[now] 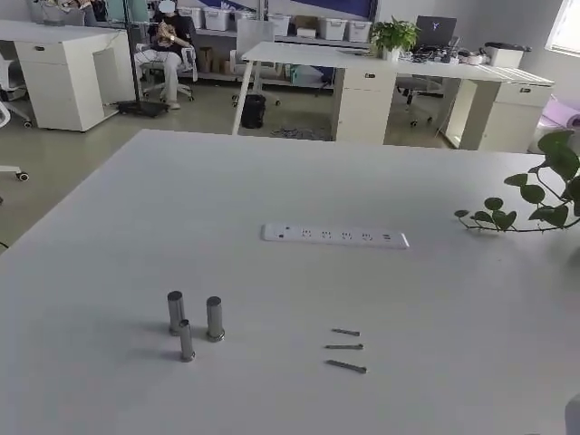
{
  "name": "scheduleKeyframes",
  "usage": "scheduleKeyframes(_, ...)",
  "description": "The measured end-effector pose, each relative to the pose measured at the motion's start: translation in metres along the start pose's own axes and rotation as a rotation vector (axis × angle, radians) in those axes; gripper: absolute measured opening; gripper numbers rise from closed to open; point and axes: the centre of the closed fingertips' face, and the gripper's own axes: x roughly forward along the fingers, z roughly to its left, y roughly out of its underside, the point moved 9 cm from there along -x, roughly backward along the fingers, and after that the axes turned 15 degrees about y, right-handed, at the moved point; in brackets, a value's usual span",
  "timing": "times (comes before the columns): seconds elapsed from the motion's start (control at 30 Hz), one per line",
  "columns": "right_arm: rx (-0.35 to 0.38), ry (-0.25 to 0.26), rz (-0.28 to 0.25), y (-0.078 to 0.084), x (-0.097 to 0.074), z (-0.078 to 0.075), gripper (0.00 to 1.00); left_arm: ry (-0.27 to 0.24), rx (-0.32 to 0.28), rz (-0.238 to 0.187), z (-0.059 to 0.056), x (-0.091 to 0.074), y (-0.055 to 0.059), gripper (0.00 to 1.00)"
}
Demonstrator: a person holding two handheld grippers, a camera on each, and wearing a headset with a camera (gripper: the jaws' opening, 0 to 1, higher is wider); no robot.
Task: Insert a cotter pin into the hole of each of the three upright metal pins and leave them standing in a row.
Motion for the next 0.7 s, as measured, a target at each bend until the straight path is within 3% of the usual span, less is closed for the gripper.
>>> scheduleKeyframes(0.07, -0.001, 0.0, 0.001, -0.0001, 0.0001, -0.0001, 0.92, 0.0, 0.022, 0.017, -0.0007, 0.0015, 0.0007, 0.84)
scheduleKeyframes(0.4, -0.006, -0.011, 0.013, -0.0003, 0.0022, 0.0006, 0.9, 0.005, 0.017, 0.029, -0.0023, 0.0051, -0.0001, 0.9)
scheduleKeyframes(0.7, -0.022, -0.007, 0.025, 0.0003, 0.0056, -0.0016, 0.89, -0.01, -0.015, -0.011, 0.0056, 0.0101, -0.0052, 0.82)
